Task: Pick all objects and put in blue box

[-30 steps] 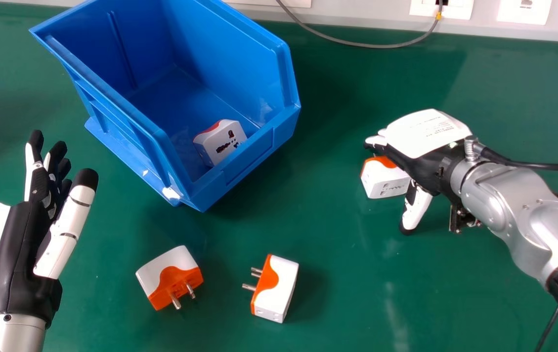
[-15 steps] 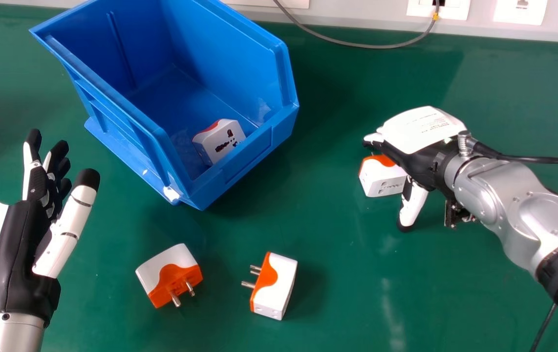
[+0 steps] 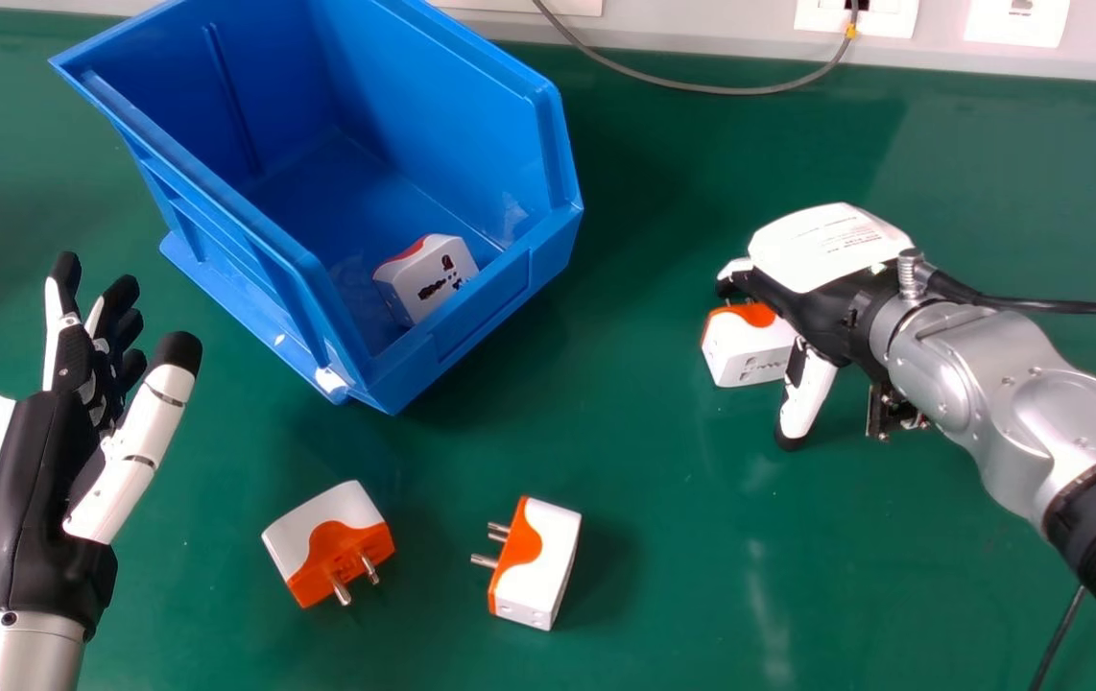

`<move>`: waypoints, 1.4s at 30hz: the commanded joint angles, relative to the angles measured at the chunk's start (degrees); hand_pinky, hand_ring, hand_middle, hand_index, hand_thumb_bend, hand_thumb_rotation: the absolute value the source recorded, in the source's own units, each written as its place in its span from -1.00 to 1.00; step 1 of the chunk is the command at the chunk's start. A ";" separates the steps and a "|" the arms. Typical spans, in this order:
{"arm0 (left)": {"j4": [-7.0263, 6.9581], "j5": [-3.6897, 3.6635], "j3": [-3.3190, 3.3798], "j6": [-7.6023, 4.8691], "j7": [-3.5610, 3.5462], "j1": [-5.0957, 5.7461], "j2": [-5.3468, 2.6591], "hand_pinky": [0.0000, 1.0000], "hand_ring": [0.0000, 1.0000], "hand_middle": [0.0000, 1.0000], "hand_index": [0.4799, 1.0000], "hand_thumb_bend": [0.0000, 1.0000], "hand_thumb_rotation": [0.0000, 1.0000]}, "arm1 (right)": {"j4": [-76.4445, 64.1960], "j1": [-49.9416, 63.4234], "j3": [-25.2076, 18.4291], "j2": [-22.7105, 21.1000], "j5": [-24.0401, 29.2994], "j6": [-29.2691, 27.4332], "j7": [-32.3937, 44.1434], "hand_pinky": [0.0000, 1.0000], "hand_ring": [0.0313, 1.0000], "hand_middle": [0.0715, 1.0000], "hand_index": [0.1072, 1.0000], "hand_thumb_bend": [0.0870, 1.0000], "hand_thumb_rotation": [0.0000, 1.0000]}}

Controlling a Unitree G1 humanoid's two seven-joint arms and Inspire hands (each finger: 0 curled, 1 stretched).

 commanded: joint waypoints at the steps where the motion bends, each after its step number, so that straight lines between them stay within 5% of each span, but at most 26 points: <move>1: -1.35 -0.60 0.90 -0.60 -0.27 0.05 0.67 0.92 0.94 0.95 0.88 0.01 0.24 | 0.84 -2.61 -0.55 0.46 0.93 -0.10 -1.04 0.40 0.57 0.62 0.52 0.13 -0.71; 6: -1.48 -0.43 1.13 -0.52 -0.43 0.09 0.69 0.92 0.94 0.94 0.87 0.01 0.23 | 1.86 -3.06 0.01 0.43 0.46 -1.36 -4.11 0.28 0.42 0.47 0.39 0.09 -0.77; 7: -1.62 -0.51 1.17 -0.42 -0.49 0.16 0.65 0.91 0.94 0.94 0.86 0.01 0.22 | 1.92 -3.08 0.09 0.35 0.39 -1.61 -4.45 0.08 0.19 0.36 0.27 0.07 -0.82; 10: -1.60 -0.43 1.28 -0.37 -0.57 0.08 0.65 0.91 0.94 0.94 0.86 0.01 0.22 | 2.41 -3.41 0.71 0.24 -0.19 -2.16 -5.43 0.08 0.19 0.36 0.27 0.07 -0.82; 13: -1.55 -0.56 1.39 -0.44 -0.69 0.03 0.54 0.89 0.93 0.93 0.84 0.01 0.20 | 3.70 -4.06 1.85 0.31 -1.22 -2.86 -6.97 -0.12 -0.04 0.14 0.11 0.03 -0.88; 25: -1.93 -0.72 1.69 -0.20 -1.17 0.07 0.81 0.86 0.91 0.92 0.79 0.02 0.13 | 4.81 -4.54 3.30 0.02 -1.59 -3.66 -9.56 -0.25 -0.12 -0.05 -0.18 -0.07 -0.98; 42: -2.14 -0.85 1.85 0.33 -1.30 -0.04 0.92 0.84 0.90 0.91 0.77 0.04 0.12 | 4.33 -3.67 2.35 -0.02 -0.81 -2.49 -11.65 -0.26 -0.15 -0.10 -0.22 -0.09 -0.99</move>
